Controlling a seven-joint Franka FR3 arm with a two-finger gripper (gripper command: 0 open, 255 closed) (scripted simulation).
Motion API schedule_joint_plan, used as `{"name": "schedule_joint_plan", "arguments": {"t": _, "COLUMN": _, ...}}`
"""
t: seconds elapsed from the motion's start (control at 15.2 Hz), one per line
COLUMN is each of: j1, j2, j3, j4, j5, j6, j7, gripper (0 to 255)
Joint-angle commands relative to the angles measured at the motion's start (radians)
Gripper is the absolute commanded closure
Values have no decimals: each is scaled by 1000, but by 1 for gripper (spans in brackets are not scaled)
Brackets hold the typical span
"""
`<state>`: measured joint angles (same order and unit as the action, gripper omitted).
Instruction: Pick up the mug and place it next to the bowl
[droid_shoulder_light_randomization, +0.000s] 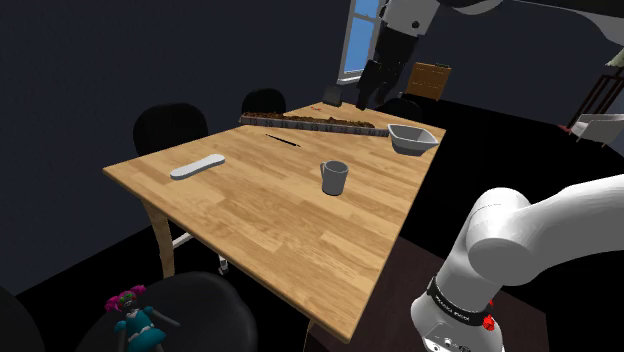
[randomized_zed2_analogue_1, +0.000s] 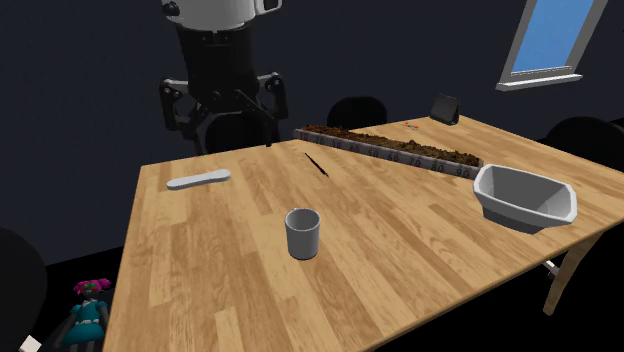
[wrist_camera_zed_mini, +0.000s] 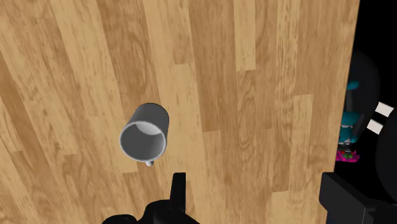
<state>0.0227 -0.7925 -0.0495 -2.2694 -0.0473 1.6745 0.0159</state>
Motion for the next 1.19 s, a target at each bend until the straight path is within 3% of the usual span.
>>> {"name": "schedule_joint_plan", "arguments": {"t": 0.0, "j1": 0, "j2": 0, "j3": 0, "j4": 0, "j5": 0, "j6": 0, "j7": 0, "gripper": 0}}
{"name": "schedule_joint_plan", "arguments": {"t": 0.53, "j1": -7, "j2": 105, "j3": -69, "j4": -162, "j5": -46, "j6": 247, "j7": -88, "gripper": 0}}
{"name": "schedule_joint_plan", "arguments": {"t": 1.12, "j1": -12, "j2": 334, "j3": -153, "j4": -248, "j5": -82, "j6": 541, "j7": -187, "gripper": 0}}
